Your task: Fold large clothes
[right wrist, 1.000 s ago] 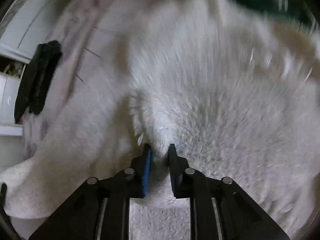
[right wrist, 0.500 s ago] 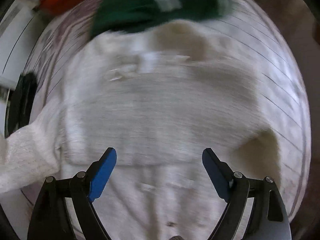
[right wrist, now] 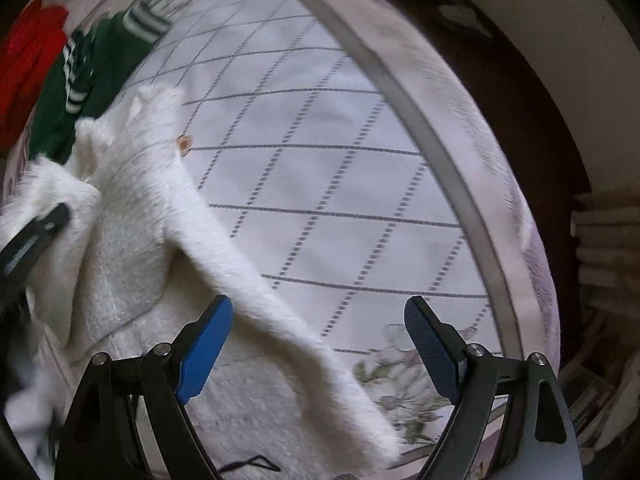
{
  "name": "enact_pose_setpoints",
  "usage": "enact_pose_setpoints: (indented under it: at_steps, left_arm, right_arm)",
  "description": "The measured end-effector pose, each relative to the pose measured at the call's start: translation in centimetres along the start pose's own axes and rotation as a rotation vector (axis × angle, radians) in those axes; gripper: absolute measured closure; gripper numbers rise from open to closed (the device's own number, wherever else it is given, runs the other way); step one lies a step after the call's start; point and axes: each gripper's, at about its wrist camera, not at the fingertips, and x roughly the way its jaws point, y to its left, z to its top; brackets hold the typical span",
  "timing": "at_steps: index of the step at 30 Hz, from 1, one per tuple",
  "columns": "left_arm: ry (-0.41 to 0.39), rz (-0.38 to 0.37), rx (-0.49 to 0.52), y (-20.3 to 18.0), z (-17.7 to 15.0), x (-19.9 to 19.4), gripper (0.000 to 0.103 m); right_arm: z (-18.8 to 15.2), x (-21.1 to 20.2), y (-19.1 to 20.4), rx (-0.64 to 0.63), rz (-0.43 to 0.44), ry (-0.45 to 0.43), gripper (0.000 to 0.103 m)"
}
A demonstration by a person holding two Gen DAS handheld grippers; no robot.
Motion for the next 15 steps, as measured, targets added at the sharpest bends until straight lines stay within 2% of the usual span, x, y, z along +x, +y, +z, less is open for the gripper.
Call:
enact_pose_setpoints:
  at_steps: [1,3,4,5,9,11,12,15]
  left_arm:
    - [0.004,-0.024,-0.024,0.4,0.1,-0.2,0.082]
    - [-0.001,-0.105,-0.067,1.1,0.7,-0.4,0.055]
    - [-0.01,-0.162,-0.087,1.4,1.0,-1.0,0.024]
    - [-0.019,-0.178,-0.092,1.4,1.2,-1.3,0.011]
    - [-0.069,-0.221,-0.104,1.7,1.7,-3.7,0.01]
    - [-0.106,-0.199,-0.122,3.0,1.6,-5.1,0.01]
    - [-0.117,-0.171,-0.133,4.0,1.4,-5.8,0.01]
    - [-0.155,-0.014,-0.202,8.8,-0.3,-7.9,0.01]
  right_arm:
    - [0.0,-0.1,-0.5,0.013,0.014,0.008,0.014]
    - [-0.1,-0.2,-1.4,0.041,0.061,0.025,0.014]
    - [-0.1,-0.2,-1.7,0.053,0.086,0.034,0.014]
    - [0.1,0.0,-1.8,0.069,0.121,0.048,0.014]
    - [-0.6,-0.7,-1.1,0.105,0.224,0.075,0.014]
    - [-0.5,-1.4,-0.6,0.106,0.264,0.069,0.014]
    - [-0.1,-1.8,0.1,0.098,0.285,0.059,0.014]
    - [0.8,-2.5,2.2,0.053,0.33,0.045,0.014]
